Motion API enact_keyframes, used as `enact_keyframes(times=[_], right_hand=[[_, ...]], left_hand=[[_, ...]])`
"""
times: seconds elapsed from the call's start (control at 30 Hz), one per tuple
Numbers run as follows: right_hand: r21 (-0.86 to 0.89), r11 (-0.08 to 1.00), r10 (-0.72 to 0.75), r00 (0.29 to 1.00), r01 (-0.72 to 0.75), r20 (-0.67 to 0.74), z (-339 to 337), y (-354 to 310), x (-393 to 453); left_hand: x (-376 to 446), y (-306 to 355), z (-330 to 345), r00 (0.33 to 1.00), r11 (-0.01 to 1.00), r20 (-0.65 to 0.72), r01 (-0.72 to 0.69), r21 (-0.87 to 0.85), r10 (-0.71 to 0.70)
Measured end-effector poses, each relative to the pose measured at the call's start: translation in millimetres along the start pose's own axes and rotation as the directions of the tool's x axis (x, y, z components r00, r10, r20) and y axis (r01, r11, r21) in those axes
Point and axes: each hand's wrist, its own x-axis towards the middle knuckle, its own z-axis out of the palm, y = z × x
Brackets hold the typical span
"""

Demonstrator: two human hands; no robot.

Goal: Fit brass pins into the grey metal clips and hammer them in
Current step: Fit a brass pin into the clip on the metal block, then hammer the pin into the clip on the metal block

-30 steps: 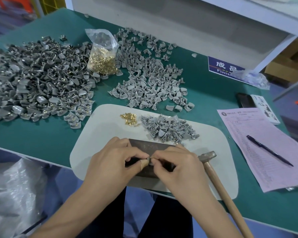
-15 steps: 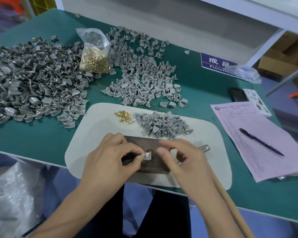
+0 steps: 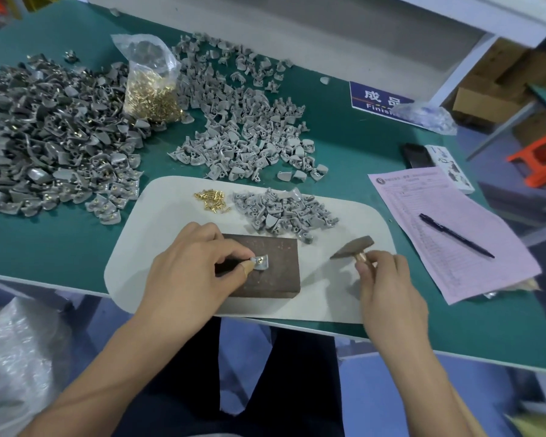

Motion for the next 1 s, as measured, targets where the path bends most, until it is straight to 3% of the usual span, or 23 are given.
enact_keyframes(times=[0.07,0.13,0.27,0.47,0.63,0.77,0.83,0.93,1.0], right_hand=[[0.278,0.958,-0.072,0.997,0.075,-0.02,-10.1,-10.3,-2.4],[0.517,0.852,-0.129,0.991,0.087,0.045,-19.2,-23.1,-2.7],[0.685,0.723,-0.327,0.918,0.09,0.224,-24.1,-51.7,-9.3],[0.473,0.838,-0.377,0.915,0.273,0.141,-21.7,-71.9,-11.7],[0.413,0.856,-0.299,0.95,0.309,-0.09,-24.8,-77.0,-14.8],[0.269,0.906,-0.343,0.939,0.326,0.019,-17.1,-84.8,-23.7],[0.203,0.914,-0.358,0.934,0.352,-0.008,-18.1,-81.6,-22.9],[0.287,0.903,-0.287,0.946,0.319,-0.15,-21.9,-76.1,-19.0],[0.302,0.892,-0.304,0.941,0.336,-0.148,-18.8,-80.6,-22.2]], left_hand=[[2.1,0.4,-0.6,1.0,1.0,0.006,-0.014,0.008,0.014],[3.3,-0.2,-1.3,0.999,0.999,0.001,-0.033,0.02,0.033],[5.4,-1.3,-2.3,0.999,0.999,-0.004,-0.046,0.027,0.046],[9.5,-1.1,-2.1,0.998,0.996,0.009,-0.069,0.06,0.068],[7.6,-0.2,-2.6,0.997,0.994,-0.004,-0.078,0.08,0.078],[5.9,2.9,-2.4,0.996,0.992,-0.025,-0.085,0.093,0.087],[5.7,3.1,-2.2,0.995,0.991,-0.032,-0.086,0.103,0.09],[6.8,1.7,-1.1,0.995,0.992,-0.035,-0.084,0.096,0.088],[6.6,1.3,-0.2,0.995,0.992,-0.038,-0.085,0.096,0.089]])
